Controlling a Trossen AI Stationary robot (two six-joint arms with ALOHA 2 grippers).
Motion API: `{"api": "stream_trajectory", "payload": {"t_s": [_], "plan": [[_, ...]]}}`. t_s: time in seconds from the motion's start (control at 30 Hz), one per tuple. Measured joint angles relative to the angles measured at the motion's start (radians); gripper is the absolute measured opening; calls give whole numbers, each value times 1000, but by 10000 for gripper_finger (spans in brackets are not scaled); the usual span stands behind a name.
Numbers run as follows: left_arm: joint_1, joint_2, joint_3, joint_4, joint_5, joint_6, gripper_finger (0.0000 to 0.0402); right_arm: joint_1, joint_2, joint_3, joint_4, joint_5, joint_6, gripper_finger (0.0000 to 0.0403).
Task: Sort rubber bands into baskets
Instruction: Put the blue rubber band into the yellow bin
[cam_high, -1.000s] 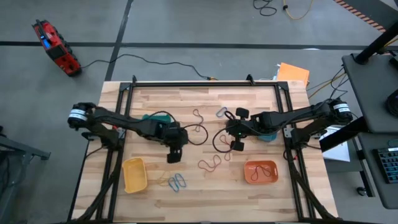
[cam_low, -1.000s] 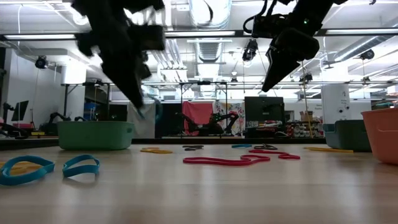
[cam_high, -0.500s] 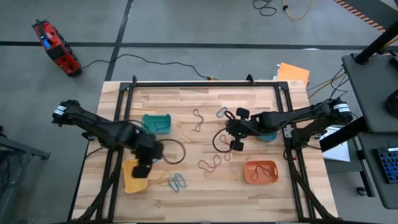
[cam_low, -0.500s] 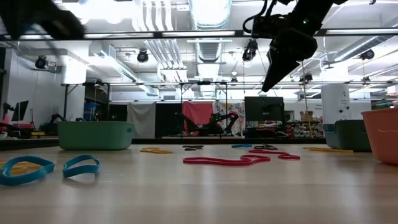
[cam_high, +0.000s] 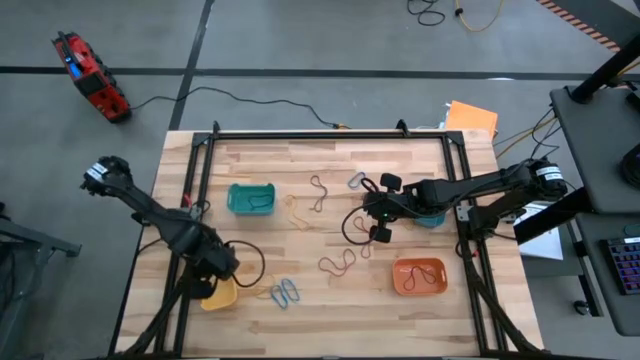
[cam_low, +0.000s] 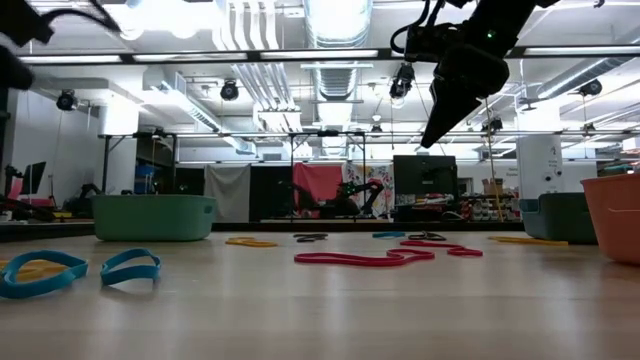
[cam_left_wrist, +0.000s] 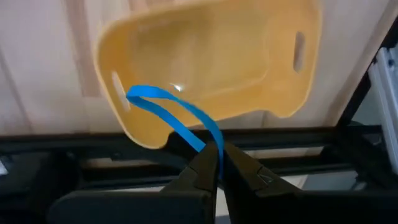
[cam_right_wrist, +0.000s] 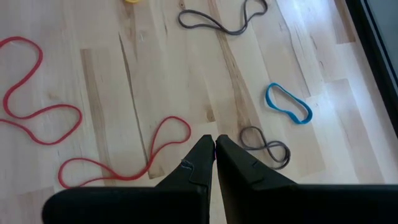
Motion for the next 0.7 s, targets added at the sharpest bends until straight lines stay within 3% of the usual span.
{"api": "stream_trajectory", "payload": {"t_s": [0.3,0.7], "plan": [[0,-1,-117,153,49,-86,0,0,0,0,0,0,-2,12],[0,0,-112,165,11,-166,10,0,0,0,0,0,-2,12]]}}
